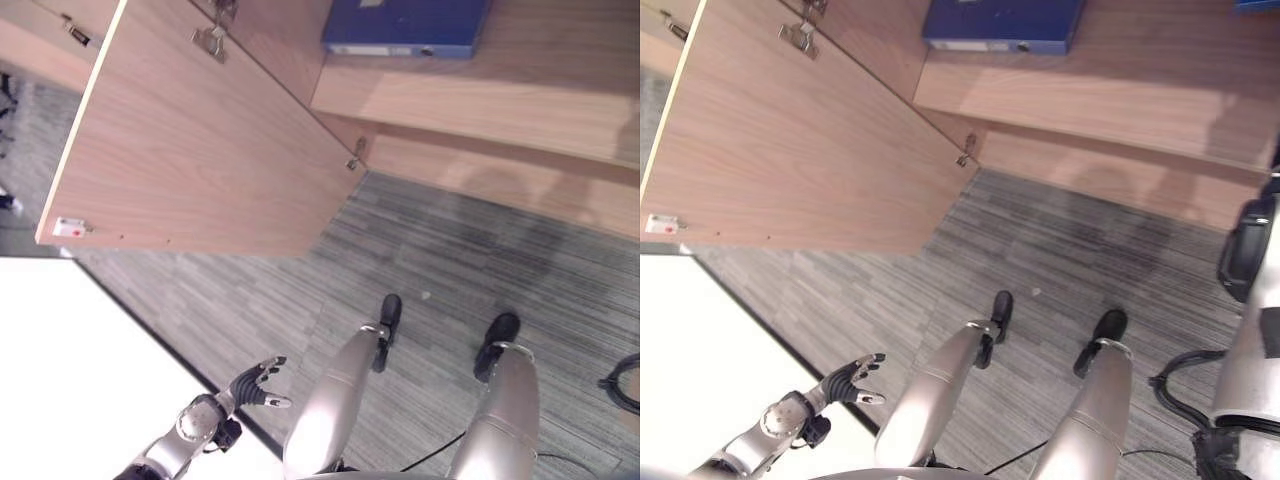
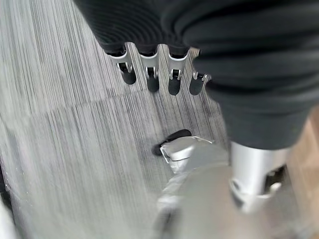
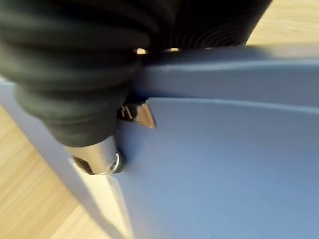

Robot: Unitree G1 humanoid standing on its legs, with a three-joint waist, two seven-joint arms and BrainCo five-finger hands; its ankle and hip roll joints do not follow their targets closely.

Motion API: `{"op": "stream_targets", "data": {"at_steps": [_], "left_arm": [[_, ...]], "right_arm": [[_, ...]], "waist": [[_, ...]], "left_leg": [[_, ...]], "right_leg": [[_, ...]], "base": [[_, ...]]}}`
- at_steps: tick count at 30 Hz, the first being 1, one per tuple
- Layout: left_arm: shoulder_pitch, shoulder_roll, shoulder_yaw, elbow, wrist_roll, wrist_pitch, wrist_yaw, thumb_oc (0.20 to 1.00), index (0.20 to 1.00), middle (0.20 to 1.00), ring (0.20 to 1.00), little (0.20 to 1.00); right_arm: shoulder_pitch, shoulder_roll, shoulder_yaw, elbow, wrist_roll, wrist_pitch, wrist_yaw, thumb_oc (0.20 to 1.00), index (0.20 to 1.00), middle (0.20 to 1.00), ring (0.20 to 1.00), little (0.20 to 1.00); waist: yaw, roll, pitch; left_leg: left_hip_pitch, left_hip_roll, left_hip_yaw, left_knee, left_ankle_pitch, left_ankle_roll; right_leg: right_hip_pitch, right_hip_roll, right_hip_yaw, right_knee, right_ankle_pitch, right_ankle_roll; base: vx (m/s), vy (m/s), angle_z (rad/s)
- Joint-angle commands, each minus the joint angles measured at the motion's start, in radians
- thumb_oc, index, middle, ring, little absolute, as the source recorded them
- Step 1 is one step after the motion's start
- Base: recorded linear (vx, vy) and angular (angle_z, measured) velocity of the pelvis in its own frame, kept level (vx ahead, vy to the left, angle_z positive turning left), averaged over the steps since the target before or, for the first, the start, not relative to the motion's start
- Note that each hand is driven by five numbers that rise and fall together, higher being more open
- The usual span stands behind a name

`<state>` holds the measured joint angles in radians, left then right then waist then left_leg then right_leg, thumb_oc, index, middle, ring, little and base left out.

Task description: Put the empty folder in the office cabinet

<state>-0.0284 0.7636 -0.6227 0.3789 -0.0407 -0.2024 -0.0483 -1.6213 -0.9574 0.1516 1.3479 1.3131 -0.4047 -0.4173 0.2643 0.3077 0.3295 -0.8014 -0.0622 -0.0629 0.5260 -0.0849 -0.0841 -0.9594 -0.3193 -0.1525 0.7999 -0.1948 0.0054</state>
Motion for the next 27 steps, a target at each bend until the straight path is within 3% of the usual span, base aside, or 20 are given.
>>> {"op": "stream_targets", "data": {"at_steps": [1,8,12,13,15,16,17,18,19,21,22,23,26,27], "left_arm": [[-0.022,0.008,0.065,0.007,0.064,-0.014,0.092,1.0,1.0,1.0,1.0,1.0],[-0.001,-0.051,-0.006,-0.041,0.015,-0.013,0.072,1.0,1.0,1.0,1.0,1.0],[0.031,-0.099,-0.036,-0.087,0.055,0.006,0.084,1.0,1.0,1.0,1.0,1.0],[0.022,-0.086,-0.048,-0.068,0.015,0.011,0.026,1.0,1.0,1.0,1.0,1.0],[-0.038,-0.084,-0.072,-0.044,0.002,0.023,0.021,1.0,1.0,1.0,1.0,1.0],[-0.013,-0.069,-0.017,0.052,0.029,0.004,0.095,1.0,1.0,1.0,1.0,1.0],[-0.035,-0.056,0.027,0.106,0.041,0.024,0.151,1.0,1.0,1.0,1.0,1.0],[0.018,-0.041,0.063,0.179,0.097,0.019,0.197,1.0,1.0,1.0,1.0,1.0],[0.05,-0.056,0.079,0.141,-0.242,-0.002,-0.062,1.0,1.0,1.0,1.0,1.0],[0.051,-0.052,0.091,0.123,-0.289,0.007,-0.039,1.0,1.0,1.0,1.0,1.0],[-0.046,-0.072,0.04,0.107,-0.286,0.012,0.023,1.0,1.0,1.0,1.0,1.0],[-0.034,-0.013,0.041,0.133,-0.096,-0.02,0.114,1.0,1.0,1.0,1.0,1.0],[-0.026,0.042,0.065,0.197,0.135,0.023,0.185,1.0,1.0,1.0,1.0,1.0],[-0.05,0.054,0.078,0.205,0.124,0.016,0.187,1.0,1.0,1.0,1.0,1.0]], "right_arm": [[-0.04,-0.062,0.029,-0.1,-0.079,-0.014,-0.017,0.2,0.2,0.2,0.2,0.2],[-0.035,-0.022,0.01,-0.051,-0.11,0.014,-0.061,0.2,0.2,0.2,0.2,0.2],[-0.045,-0.031,0.014,-0.025,-0.117,0.031,-0.093,0.2,0.2,0.2,0.2,0.2],[-0.051,-0.02,0.032,-0.031,-0.12,0.039,-0.08,0.2,0.2,0.2,0.2,0.2],[-0.05,0.019,0.04,-0.038,-0.115,0.041,-0.084,0.2,0.2,0.2,0.2,0.2],[-0.052,0.008,0.037,-0.046,-0.11,0.034,-0.086,0.2,0.2,0.2,0.2,0.2],[-0.049,0.01,0.041,-0.058,-0.106,0.0,-0.102,0.2,0.2,0.2,0.2,0.2],[-0.046,-0.009,0.036,-0.063,-0.121,0.019,-0.099,0.2,0.2,0.2,0.2,0.2],[-0.024,-0.013,0.046,-0.073,-0.122,0.048,-0.057,0.2,0.2,0.2,0.2,0.2],[0.001,-0.024,0.04,-0.07,-0.105,0.036,-0.057,0.2,0.2,0.2,0.2,0.2],[-0.005,0.009,0.044,-0.056,-0.112,0.048,-0.07,0.2,0.2,0.2,0.2,0.2],[-0.027,-0.008,0.058,-0.056,-0.112,0.041,-0.074,0.2,0.2,0.2,0.2,0.2],[-0.025,-0.008,0.05,-0.076,-0.112,0.003,-0.099,0.2,0.2,0.2,0.2,0.2],[-0.02,0.001,0.062,-0.083,-0.129,0.025,-0.09,0.2,0.2,0.2,0.2,0.2]], "waist": [[0.006,0.016,0.014],[0.003,0.032,0.019],[0.005,0.023,0.034],[-0.007,0.02,0.036],[-0.027,0.008,0.041],[-0.014,0.015,0.045],[-0.017,0.013,0.042],[-0.012,0.013,0.052],[-0.027,0.0,0.063],[-0.029,-0.008,0.065],[-0.044,-0.024,0.063],[-0.033,-0.02,0.065],[-0.039,-0.025,0.073],[-0.043,-0.031,0.07]], "left_leg": [[0.033,0.012,-0.081,-0.011,-0.1,0.016],[0.009,-0.004,-0.062,-0.054,-0.074,0.012],[0.011,-0.005,-0.063,-0.081,-0.063,0.013],[0.014,-0.003,-0.06,-0.088,-0.063,0.012],[0.017,0.001,-0.055,-0.094,-0.062,0.013],[0.017,-0.001,-0.058,-0.095,-0.06,0.013],[0.018,0.004,-0.057,-0.094,-0.061,0.013],[0.015,0.004,-0.061,-0.093,-0.059,0.014],[0.018,0.006,-0.062,-0.084,-0.073,0.009],[0.016,0.005,-0.065,-0.086,-0.063,0.009],[0.015,0.009,-0.066,-0.085,-0.066,0.007],[0.016,0.007,-0.07,-0.08,-0.072,0.008],[0.014,0.013,-0.068,-0.077,-0.071,0.008],[0.015,0.015,-0.069,-0.078,-0.073,0.007]], "right_leg": [[0.067,0.043,0.037,0.079,-0.227,0.078],[0.018,0.039,0.056,0.092,-0.221,0.077],[0.012,0.042,0.047,0.086,-0.217,0.08],[0.012,0.046,0.05,0.084,-0.216,0.08],[0.016,0.051,0.047,0.075,-0.214,0.078],[0.016,0.049,0.046,0.073,-0.212,0.078],[0.016,0.049,0.046,0.071,-0.21,0.08],[0.017,0.05,0.044,0.069,-0.209,0.079],[0.017,0.056,0.046,0.075,-0.222,0.077],[0.018,0.058,0.041,0.068,-0.209,0.077],[0.021,0.059,0.038,0.065,-0.208,0.076],[0.023,0.057,0.039,0.069,-0.214,0.076],[0.025,0.062,0.039,0.061,-0.206,0.077],[0.028,0.065,0.04,0.058,-0.206,0.076]], "base": [[-0.02,0.013,0.13],[0.0,0.0,0.0],[-0.01,-0.022,0.03],[0.01,0.04,0.02],[0.01,0.038,0.01],[0.0,0.0,0.0],[0.0,0.007,-0.05],[0.0,-0.034,-0.03],[-0.02,-0.023,-0.05],[0.0,0.0,0.0],[0.02,-0.02,0.04],[0.0,0.0,0.0],[0.0,0.0,-0.01],[0.0,0.0,0.0]]}}
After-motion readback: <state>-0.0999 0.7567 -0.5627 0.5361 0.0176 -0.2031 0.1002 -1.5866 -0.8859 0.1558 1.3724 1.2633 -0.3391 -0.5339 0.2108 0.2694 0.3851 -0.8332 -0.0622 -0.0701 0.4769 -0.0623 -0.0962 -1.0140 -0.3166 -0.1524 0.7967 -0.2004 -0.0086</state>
